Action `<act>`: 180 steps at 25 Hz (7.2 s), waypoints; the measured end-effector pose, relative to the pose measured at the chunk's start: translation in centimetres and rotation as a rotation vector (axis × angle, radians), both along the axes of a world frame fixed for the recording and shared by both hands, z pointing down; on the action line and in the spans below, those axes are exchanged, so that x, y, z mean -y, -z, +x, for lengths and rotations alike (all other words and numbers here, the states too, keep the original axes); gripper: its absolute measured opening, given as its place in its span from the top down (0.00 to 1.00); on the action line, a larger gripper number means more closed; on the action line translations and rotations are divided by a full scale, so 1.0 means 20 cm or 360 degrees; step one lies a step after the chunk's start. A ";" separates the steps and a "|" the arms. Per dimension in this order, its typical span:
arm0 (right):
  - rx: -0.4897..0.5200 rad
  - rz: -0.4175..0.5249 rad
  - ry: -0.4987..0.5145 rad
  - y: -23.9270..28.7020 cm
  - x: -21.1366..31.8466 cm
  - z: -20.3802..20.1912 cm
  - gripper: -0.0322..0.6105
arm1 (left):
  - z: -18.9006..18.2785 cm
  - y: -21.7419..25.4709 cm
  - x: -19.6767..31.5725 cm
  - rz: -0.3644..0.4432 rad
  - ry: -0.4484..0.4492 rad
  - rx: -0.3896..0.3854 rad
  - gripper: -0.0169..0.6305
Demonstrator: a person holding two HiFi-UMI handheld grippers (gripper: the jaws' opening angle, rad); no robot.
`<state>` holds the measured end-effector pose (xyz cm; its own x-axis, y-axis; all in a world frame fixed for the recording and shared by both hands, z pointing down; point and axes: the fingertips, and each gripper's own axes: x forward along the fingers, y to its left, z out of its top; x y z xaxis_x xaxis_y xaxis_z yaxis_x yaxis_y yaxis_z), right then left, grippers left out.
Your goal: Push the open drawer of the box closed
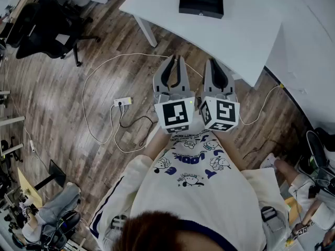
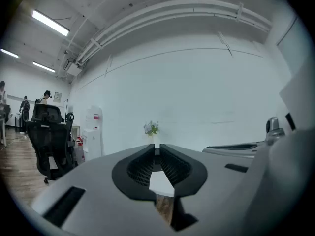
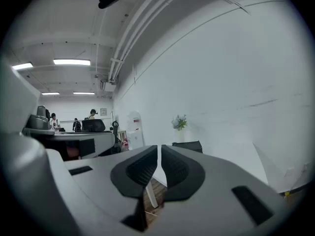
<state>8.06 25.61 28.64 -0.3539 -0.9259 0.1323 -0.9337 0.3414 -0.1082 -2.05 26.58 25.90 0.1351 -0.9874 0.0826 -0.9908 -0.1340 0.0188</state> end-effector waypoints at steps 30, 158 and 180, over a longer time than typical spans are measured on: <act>0.0040 -0.0094 0.0119 -0.11 0.38 0.00 0.88 | 0.00 -0.15 0.34 -0.0113 0.0142 0.0015 0.91; -0.0110 -0.0949 -0.0073 -1.25 1.74 -0.01 0.82 | 0.06 -0.98 1.81 -0.0726 -0.0210 -0.0025 0.91; -0.0100 -0.0958 -0.0090 -1.26 2.00 -0.03 0.82 | 0.04 -0.98 2.00 -0.0724 -0.0199 -0.0042 0.91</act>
<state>7.44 -14.40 53.91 -0.2811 -0.6989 0.6577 -0.9594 0.1870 -0.2113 -1.29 -13.42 45.48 0.2586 -0.8276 0.4983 -0.9660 -0.2246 0.1282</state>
